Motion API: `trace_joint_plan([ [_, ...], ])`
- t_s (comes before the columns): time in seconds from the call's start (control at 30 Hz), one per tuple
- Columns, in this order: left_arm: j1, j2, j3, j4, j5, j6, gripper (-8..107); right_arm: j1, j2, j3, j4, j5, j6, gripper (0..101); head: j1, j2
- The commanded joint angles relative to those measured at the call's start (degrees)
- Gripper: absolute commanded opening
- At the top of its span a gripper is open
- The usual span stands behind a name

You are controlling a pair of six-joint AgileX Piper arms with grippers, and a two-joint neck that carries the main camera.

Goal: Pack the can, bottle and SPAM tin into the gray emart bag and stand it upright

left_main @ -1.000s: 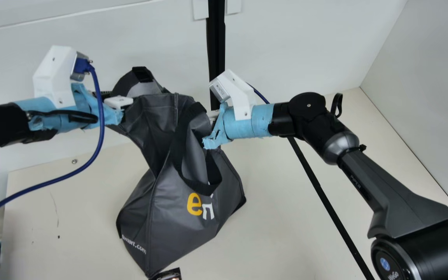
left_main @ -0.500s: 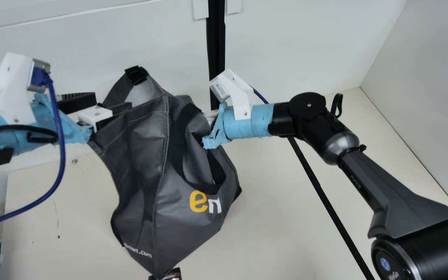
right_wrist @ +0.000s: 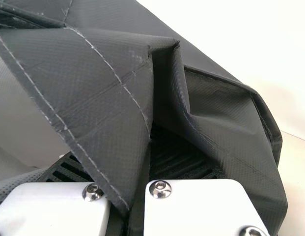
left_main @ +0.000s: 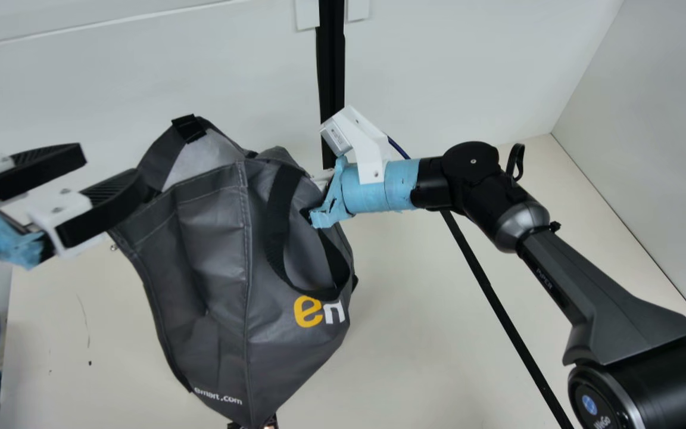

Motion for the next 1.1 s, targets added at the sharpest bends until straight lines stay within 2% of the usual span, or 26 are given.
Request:
trace_joint_plan([
  [0.0,0.9,-0.9,1.0,-0.1,0.0,0.2,90,0.0,0.0,0.0,0.0,0.0,0.0,0,-1.3,0.0],
  [0.23,3.0,-4.3,4.0,4.7,-1.9,-1.0,90,0.0,0.0,0.0,0.0,-0.1,0.0,0,-1.3,0.0],
  [0.47,4.8,-8.3,7.9,14.6,-6.4,-5.4,90,0.0,0.0,0.0,0.0,-0.1,0.0,0,-1.3,0.0],
  [0.7,5.5,-12.3,12.3,28.4,-11.9,-13.1,90,0.0,0.0,0.0,0.0,-0.1,0.0,0,-1.3,0.0],
  [1.07,4.2,-19.2,19.2,56.0,-17.4,-29.9,90,0.0,0.0,0.0,0.0,-0.1,0.0,0,-1.3,0.0],
])
